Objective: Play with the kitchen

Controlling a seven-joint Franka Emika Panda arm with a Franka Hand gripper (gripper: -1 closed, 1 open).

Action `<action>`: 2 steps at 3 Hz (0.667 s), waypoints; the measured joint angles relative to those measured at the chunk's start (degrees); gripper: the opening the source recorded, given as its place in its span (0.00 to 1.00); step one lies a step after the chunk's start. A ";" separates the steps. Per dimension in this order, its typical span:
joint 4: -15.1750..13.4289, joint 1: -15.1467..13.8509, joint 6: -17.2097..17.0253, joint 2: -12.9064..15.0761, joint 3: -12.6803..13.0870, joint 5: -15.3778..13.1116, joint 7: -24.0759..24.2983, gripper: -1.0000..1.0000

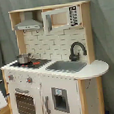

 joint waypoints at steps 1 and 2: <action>2.93 -1.75 -1.16 -0.06 -1.18 -0.02 -4.55 1.00; 7.55 -5.07 -2.13 -0.06 -1.23 -0.02 -5.91 1.00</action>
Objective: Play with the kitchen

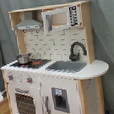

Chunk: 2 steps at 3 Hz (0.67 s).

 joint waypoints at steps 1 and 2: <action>4.24 -3.01 -1.22 -0.01 -0.05 -0.02 -2.34 1.00; 4.99 -2.01 -3.98 -0.25 -3.12 -0.10 -7.05 1.00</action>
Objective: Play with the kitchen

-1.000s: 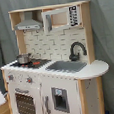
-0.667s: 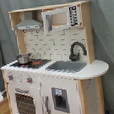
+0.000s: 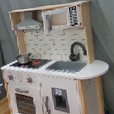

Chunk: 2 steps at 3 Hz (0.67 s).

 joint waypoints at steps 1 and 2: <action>0.10 1.73 -2.77 -0.41 -3.64 -0.32 -3.59 1.00; 0.34 3.54 -5.99 -0.71 -7.20 -1.50 -6.49 1.00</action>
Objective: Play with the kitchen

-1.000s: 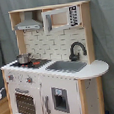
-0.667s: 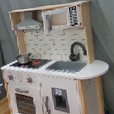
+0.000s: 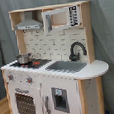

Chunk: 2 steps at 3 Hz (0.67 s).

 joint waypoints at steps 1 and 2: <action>0.74 1.79 -3.95 -0.29 -3.67 -1.91 -2.34 1.00; 2.37 3.29 -8.57 -0.46 -7.16 -5.05 -3.30 1.00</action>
